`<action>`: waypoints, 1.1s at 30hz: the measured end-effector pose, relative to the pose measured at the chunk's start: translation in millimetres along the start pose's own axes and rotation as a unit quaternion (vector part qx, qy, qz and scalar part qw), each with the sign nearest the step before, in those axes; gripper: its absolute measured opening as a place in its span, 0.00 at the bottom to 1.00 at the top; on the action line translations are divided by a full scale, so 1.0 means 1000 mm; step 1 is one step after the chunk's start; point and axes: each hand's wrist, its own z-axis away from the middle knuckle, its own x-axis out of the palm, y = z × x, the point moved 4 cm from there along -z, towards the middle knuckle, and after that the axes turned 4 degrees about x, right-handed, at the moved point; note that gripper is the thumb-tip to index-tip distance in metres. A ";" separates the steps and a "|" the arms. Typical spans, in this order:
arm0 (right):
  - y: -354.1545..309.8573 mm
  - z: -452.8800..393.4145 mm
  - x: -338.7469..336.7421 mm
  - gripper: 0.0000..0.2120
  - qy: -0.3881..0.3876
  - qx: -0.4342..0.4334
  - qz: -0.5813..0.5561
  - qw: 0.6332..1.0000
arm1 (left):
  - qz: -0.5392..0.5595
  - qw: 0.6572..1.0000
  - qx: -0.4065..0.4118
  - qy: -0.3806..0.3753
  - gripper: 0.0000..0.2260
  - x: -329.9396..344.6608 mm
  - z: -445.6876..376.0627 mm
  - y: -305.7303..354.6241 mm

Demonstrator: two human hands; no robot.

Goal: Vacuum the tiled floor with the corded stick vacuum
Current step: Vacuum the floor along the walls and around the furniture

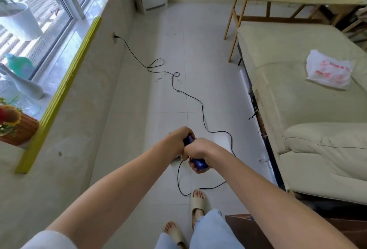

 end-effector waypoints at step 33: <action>-0.044 -0.131 -0.033 0.17 0.020 -0.032 0.032 0.999 | 0.114 0.992 -0.021 0.044 0.05 0.003 -0.101 0.062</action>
